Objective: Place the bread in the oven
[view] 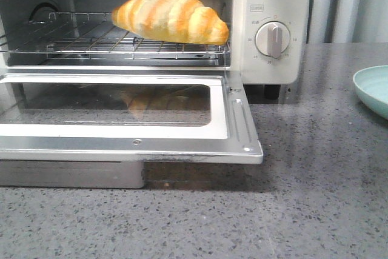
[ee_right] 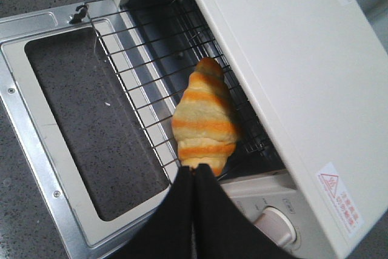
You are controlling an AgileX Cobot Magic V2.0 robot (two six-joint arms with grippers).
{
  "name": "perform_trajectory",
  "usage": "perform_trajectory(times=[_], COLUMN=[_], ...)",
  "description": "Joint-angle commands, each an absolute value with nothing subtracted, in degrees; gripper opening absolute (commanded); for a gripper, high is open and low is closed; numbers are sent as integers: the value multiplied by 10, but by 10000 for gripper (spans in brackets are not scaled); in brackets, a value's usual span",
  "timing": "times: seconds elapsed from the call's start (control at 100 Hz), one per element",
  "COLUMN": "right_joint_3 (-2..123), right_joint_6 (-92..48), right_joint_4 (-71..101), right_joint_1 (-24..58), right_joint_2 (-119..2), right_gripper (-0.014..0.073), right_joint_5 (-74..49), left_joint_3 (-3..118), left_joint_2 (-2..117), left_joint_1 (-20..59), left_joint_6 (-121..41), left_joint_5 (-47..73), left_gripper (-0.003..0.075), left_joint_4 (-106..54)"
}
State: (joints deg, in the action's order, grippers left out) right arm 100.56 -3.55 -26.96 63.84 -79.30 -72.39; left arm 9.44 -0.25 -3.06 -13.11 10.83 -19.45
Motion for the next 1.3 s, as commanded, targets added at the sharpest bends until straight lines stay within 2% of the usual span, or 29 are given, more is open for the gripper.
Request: perform_trajectory(times=[0.0,0.19,0.87,1.29], right_joint_3=[1021,991,665,605], right_joint_6=[-28,0,136,151], right_joint_4=[-301,-354,-418,-413], right_joint_1=[638,638,638,638], right_joint_2=[-761,-714,-446,-354], right_gripper=[-76,-76,-76,-76], right_joint_5=[-748,-748,-748,-748], left_joint_3=[83,45,37,37], left_joint_2=[-19,-19,-19,-19], left_joint_1=[-33,-33,-33,-33], left_joint_6=[-128,-128,-128,-128], left_joint_5=[49,49,53,53], left_gripper=[-21,-21,-21,-21], left_joint_4=[-202,-202,-202,-202])
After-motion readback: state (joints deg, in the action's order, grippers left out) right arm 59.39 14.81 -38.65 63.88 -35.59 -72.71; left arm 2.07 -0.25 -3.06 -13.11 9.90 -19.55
